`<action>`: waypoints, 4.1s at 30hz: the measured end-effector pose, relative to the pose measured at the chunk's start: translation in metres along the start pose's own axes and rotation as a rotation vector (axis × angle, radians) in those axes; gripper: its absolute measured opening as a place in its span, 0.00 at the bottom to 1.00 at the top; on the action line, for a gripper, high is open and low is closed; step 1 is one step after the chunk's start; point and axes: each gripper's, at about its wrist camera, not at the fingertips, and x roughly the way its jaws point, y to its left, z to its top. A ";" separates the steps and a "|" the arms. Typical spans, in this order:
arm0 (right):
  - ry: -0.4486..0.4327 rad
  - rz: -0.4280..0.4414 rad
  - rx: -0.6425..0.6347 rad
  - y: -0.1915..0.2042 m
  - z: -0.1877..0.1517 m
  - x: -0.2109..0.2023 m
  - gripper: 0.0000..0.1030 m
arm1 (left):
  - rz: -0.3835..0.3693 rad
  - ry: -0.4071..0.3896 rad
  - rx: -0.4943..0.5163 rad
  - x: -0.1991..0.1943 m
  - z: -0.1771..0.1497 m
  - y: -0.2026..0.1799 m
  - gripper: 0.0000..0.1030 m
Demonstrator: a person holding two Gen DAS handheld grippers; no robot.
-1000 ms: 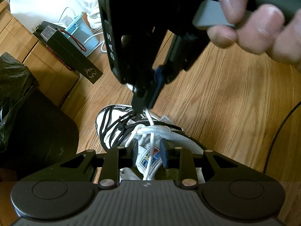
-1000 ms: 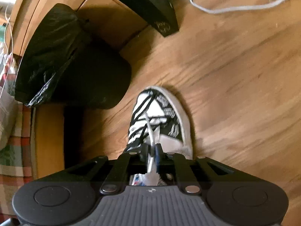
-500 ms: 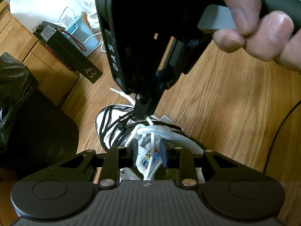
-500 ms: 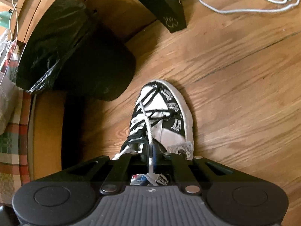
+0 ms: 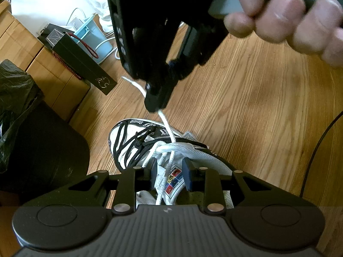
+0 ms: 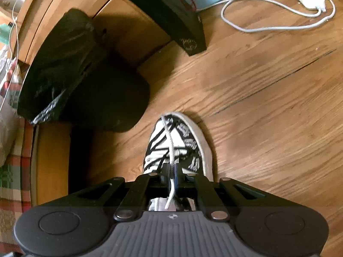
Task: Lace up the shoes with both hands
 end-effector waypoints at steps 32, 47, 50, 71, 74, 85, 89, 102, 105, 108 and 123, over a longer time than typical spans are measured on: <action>0.052 0.051 0.109 -0.008 -0.010 0.007 0.01 | 0.002 0.001 0.000 0.000 0.002 -0.001 0.29; 0.112 0.105 0.377 -0.037 -0.023 0.021 0.19 | 0.002 0.003 -0.001 0.001 0.003 0.000 0.29; 0.101 0.110 0.334 -0.032 -0.021 0.019 0.05 | 0.003 0.003 -0.001 0.001 0.003 -0.001 0.29; -0.104 -0.001 0.096 -0.011 0.010 -0.008 0.02 | 0.005 0.003 -0.001 0.001 0.002 -0.002 0.31; -0.051 0.013 0.124 -0.014 0.009 -0.002 0.07 | 0.005 0.002 0.000 0.001 0.002 -0.002 0.31; 0.059 -0.003 0.210 -0.020 -0.006 0.011 0.19 | 0.003 0.003 -0.002 0.000 0.003 -0.001 0.31; 0.040 0.007 0.207 -0.021 0.002 0.006 0.20 | 0.003 0.003 -0.002 0.000 0.003 -0.001 0.31; 0.142 0.065 0.167 -0.004 0.000 0.008 0.22 | 0.003 0.004 -0.003 0.002 0.004 0.001 0.31; 0.159 0.012 0.114 -0.001 -0.003 0.010 0.22 | 0.003 0.003 -0.001 0.002 0.003 0.000 0.31; 0.173 -0.004 0.112 -0.005 -0.008 0.013 0.22 | 0.003 0.005 -0.002 0.002 0.004 0.001 0.31; 0.168 0.092 0.269 -0.021 -0.003 0.010 0.23 | -0.001 0.009 -0.005 0.006 0.008 0.005 0.32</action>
